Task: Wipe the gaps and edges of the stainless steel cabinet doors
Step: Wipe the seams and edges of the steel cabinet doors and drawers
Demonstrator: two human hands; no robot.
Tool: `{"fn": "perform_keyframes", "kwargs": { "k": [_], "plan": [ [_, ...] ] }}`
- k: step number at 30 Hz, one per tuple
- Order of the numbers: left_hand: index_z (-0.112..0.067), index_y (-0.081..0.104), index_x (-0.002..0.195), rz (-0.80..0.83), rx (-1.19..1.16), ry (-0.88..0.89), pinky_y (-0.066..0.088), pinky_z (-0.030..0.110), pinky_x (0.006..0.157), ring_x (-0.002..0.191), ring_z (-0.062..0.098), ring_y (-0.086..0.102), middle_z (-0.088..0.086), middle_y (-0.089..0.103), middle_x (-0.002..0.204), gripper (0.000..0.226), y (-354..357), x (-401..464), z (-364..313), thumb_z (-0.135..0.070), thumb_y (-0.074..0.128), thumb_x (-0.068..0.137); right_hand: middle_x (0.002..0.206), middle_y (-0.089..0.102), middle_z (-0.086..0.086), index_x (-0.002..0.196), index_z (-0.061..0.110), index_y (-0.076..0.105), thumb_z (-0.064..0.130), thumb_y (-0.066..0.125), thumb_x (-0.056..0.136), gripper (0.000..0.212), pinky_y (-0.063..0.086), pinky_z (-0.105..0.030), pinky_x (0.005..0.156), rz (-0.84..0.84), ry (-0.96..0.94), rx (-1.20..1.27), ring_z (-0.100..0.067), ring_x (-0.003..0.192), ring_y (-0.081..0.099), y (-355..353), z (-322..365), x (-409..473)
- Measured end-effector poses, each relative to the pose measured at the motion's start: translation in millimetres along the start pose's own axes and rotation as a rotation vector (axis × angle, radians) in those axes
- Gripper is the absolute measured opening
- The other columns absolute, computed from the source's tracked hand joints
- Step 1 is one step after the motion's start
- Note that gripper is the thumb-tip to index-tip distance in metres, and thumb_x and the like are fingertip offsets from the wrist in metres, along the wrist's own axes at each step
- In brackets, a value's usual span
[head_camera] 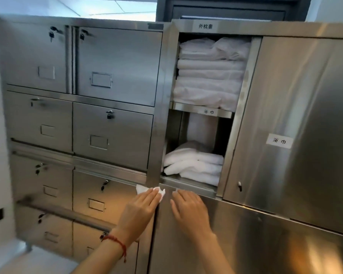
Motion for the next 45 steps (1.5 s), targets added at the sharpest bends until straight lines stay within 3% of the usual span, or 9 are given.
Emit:
{"fn": "perform_keyframes", "kwargs": {
  "k": [18, 30, 45],
  "plan": [
    [-0.007, 0.075, 0.092, 0.064, 0.163, -0.128, 0.058, 0.028, 0.073, 0.086, 0.017, 0.071, 0.008, 0.073, 0.095, 0.069, -5.4, -53.3, 187.4, -0.014, 0.096, 0.027, 0.091, 0.071, 0.007, 0.092, 0.021, 0.072, 0.025, 0.082, 0.069, 0.025, 0.056, -0.024, 0.076, -0.013, -0.167, 0.244, -0.006, 0.084, 0.068, 129.1, 142.6, 105.7],
    [-0.009, 0.075, 0.094, 0.069, 0.204, -0.164, 0.056, 0.028, 0.075, 0.088, 0.016, 0.070, 0.008, 0.073, 0.097, 0.070, -11.0, -94.2, 345.1, -0.015, 0.096, 0.028, 0.092, 0.072, 0.009, 0.091, 0.023, 0.073, 0.033, 0.084, 0.065, 0.029, 0.055, -0.023, 0.077, -0.029, -0.230, 0.251, -0.004, 0.085, 0.068, 218.5, 256.9, 189.9],
    [-0.008, 0.074, 0.097, 0.113, 0.276, -0.272, 0.057, 0.028, 0.076, 0.090, 0.017, 0.070, 0.008, 0.072, 0.100, 0.075, 1.5, -134.4, 470.4, -0.014, 0.096, 0.026, 0.091, 0.072, 0.010, 0.091, 0.025, 0.075, 0.034, 0.086, 0.062, 0.033, 0.057, -0.024, 0.076, -0.035, -0.320, 0.310, -0.003, 0.085, 0.069, 302.9, 339.0, 252.8]
  ]
}}
Point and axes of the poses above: each hand's wrist, its own x-axis towards the middle knuckle, its own y-axis out of the palm, z = x × y, the point moved 6 cm from there along x, towards the middle knuckle
